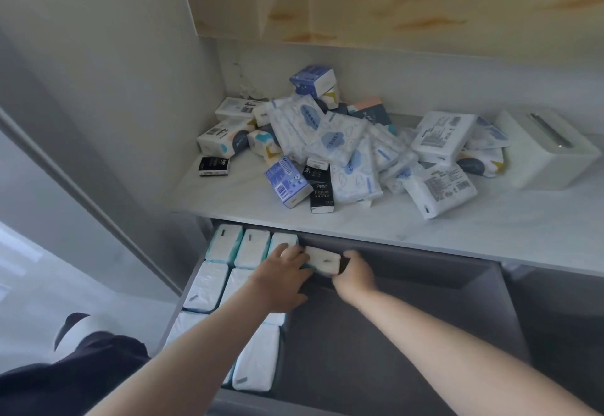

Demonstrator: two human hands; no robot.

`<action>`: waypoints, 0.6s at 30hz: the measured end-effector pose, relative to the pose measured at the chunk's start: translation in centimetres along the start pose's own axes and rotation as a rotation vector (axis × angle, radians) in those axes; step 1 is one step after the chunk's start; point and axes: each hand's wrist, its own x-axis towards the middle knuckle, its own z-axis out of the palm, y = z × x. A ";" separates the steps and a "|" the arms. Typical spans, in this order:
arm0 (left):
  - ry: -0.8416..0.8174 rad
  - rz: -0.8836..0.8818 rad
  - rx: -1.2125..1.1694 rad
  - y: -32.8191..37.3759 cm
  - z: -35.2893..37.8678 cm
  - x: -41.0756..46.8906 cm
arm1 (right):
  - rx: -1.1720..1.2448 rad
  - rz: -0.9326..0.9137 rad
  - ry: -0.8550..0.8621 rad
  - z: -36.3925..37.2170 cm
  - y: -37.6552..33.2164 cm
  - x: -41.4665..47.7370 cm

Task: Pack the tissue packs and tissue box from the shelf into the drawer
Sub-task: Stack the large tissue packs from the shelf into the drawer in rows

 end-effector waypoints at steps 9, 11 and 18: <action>0.059 -0.007 -0.044 -0.5 -0.2 0.4 | 0.173 0.013 -0.169 0.4 0.1 0.0; 0.037 -0.011 -0.107 -0.8 -0.8 0.4 | 0.118 -0.018 -0.170 -0.2 0.1 -0.1; 0.070 -0.186 -0.527 -2.5 -6.3 0.1 | -0.197 -0.238 -0.065 -4.6 -3.3 -2.6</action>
